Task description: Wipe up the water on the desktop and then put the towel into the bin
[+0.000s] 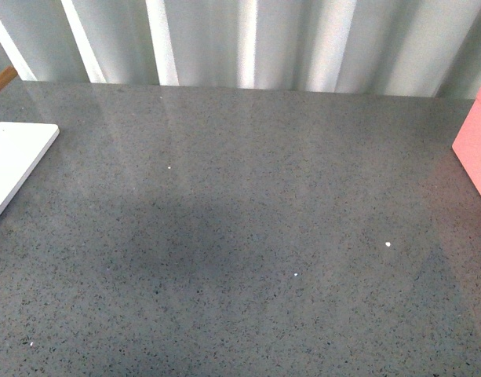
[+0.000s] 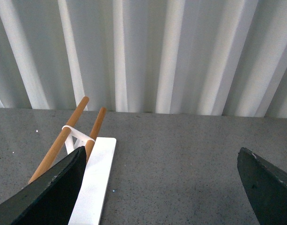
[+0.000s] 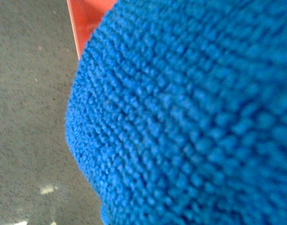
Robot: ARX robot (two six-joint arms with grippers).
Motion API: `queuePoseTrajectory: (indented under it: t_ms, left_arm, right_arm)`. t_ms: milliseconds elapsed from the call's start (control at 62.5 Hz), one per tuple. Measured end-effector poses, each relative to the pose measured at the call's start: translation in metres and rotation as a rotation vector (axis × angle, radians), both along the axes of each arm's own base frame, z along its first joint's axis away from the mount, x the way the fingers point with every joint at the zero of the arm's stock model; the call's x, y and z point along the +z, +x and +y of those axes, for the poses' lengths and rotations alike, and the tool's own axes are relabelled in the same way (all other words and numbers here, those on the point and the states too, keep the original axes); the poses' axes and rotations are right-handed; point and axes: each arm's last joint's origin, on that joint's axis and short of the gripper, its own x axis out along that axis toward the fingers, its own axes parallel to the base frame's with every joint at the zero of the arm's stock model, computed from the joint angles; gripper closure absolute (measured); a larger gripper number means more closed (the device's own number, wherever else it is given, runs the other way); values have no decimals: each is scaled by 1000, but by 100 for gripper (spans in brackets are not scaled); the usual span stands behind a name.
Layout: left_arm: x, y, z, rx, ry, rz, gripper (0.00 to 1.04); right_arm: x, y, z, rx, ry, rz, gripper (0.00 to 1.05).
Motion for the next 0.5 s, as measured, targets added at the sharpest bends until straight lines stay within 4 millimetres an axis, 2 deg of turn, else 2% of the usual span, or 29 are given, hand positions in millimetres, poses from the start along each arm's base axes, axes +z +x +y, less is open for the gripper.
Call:
queuePoseTrajectory:
  t_ms: [288,496]
  left_arm:
    - [0,0,0,0,0,0,7]
    - [0,0,0,0,0,0,7]
  right_arm:
    - [6,-1,-9,-62,12,68,100]
    - [-2,6,-14,-79,14,100,100]
